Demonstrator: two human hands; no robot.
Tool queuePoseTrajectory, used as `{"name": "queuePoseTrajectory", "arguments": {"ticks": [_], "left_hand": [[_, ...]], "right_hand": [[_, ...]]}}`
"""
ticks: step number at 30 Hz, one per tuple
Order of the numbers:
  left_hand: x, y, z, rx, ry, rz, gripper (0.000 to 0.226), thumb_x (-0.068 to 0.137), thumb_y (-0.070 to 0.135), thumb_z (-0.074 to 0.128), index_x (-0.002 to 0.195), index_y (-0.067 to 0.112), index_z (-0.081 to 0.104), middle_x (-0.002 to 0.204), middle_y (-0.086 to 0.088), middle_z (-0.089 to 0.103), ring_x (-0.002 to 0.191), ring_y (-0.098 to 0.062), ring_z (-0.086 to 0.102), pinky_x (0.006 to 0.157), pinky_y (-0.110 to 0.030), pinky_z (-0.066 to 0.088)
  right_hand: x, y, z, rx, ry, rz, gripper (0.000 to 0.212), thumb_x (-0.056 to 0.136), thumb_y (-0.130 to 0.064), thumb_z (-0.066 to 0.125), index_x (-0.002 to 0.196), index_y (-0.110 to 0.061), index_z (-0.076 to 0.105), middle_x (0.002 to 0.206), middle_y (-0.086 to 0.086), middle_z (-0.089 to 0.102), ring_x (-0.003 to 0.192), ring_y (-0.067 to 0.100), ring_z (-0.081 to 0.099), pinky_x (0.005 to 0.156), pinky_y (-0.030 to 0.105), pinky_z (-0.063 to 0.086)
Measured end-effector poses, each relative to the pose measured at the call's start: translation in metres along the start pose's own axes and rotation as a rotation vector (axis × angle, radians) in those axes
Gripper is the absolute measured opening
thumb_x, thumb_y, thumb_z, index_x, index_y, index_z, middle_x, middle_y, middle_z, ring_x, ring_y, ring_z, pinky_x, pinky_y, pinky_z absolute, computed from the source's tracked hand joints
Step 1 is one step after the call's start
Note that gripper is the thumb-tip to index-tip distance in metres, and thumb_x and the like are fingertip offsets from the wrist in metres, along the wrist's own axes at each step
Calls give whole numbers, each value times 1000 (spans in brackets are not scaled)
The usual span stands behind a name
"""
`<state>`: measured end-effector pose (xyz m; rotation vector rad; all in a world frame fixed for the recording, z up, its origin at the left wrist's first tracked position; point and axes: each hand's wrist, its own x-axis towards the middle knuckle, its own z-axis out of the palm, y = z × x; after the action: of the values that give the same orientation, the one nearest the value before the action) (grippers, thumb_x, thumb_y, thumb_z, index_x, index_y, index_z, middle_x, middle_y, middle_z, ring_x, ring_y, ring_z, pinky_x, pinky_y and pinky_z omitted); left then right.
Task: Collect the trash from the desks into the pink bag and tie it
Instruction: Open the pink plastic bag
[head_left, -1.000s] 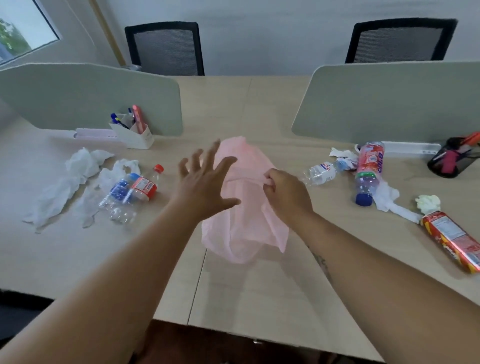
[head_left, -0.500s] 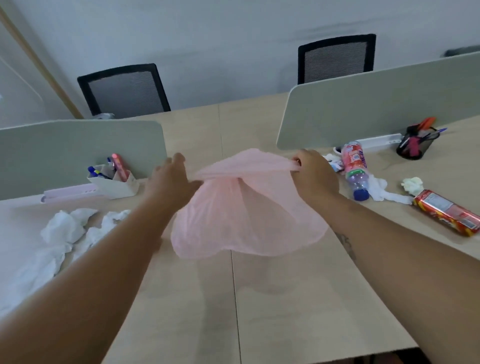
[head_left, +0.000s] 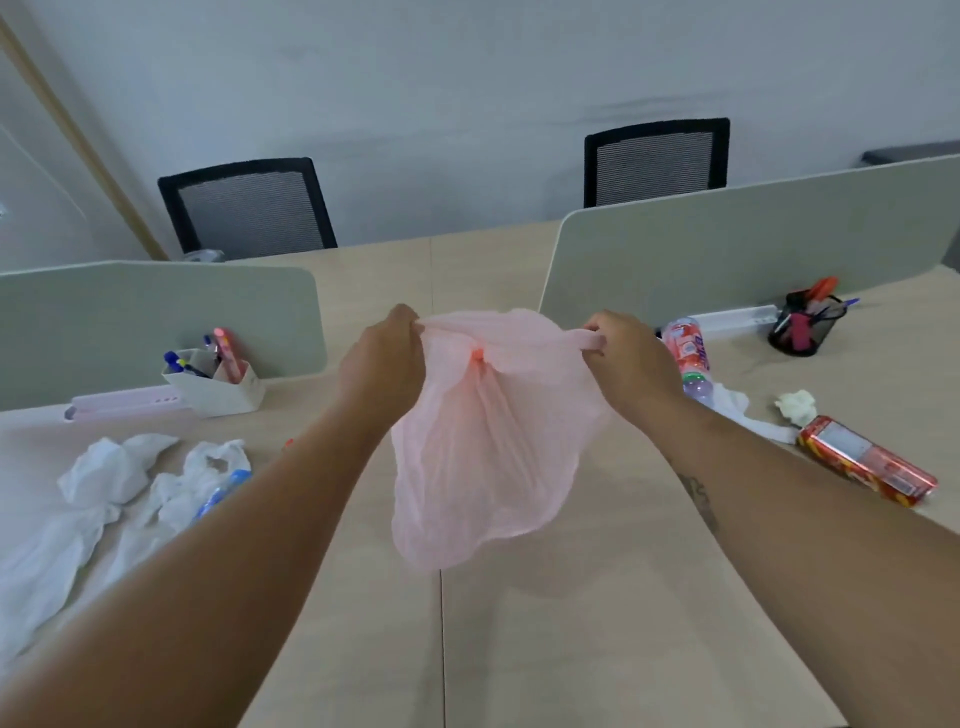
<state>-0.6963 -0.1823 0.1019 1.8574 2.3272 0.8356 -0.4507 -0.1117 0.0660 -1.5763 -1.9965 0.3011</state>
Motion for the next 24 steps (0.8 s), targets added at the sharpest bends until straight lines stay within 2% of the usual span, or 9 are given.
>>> {"name": "queuePoseTrajectory", "arguments": {"ticks": [5,8,11,13,14,16,19,21,24], "left_hand": [[-3,14,9,23,92,-164,21,102,19,27,102,9,46,85,-11,54,75,-31,49,66,-37,35],[-11,13,12,70,72,-289,24,97,17,37,116,11,50,109,-15,60,88,-33,53,72,-36,37],[-25,37,25,265,-42,-224,72,87,44,57,148,21,25,149,-8,33,132,-35,34,103,-48,31],[-33,60,44,408,-79,-33,91,77,65,62,150,34,16,155,-1,23,142,-33,21,112,-52,19],[-33,68,54,461,-59,40,81,78,65,62,146,37,27,152,1,31,139,-32,26,111,-52,20],[-26,73,66,437,17,80,36,88,47,56,120,31,58,126,1,58,119,-30,49,98,-45,34],[-16,65,65,50,45,1,26,80,25,46,86,11,67,85,-9,62,80,-34,60,71,-41,49],[-14,61,59,-63,40,16,19,80,13,55,84,3,71,82,-14,58,72,-34,60,67,-33,49],[-13,63,48,-270,-87,-120,14,82,9,75,94,6,69,75,-15,61,64,-27,63,57,-17,46]], "right_hand": [[16,40,-6,72,-83,72,14,94,-23,54,81,-19,57,78,-2,55,75,26,52,61,31,36],[25,50,-4,200,-99,109,15,89,-16,56,76,-23,61,81,-2,62,76,25,56,62,30,38],[31,41,4,280,-165,11,27,92,-26,57,70,-9,58,74,6,65,73,32,56,62,37,42],[31,36,7,289,-226,-103,30,94,-30,55,75,-7,60,72,6,63,72,31,55,63,37,43],[31,35,6,283,-254,-153,28,94,-29,56,77,-8,61,73,5,62,72,29,54,63,36,42],[33,39,3,267,-284,-227,21,91,-29,58,82,-11,64,79,3,61,75,25,54,65,36,43],[40,57,-1,227,-309,-208,10,88,-22,59,91,-16,67,93,3,56,82,24,55,73,35,46],[43,71,-2,296,-301,-124,11,88,-16,58,89,-15,69,94,5,59,86,26,57,75,34,45],[44,80,-9,660,-372,133,14,90,-10,58,87,-17,70,89,2,70,82,22,63,71,31,47]]}}
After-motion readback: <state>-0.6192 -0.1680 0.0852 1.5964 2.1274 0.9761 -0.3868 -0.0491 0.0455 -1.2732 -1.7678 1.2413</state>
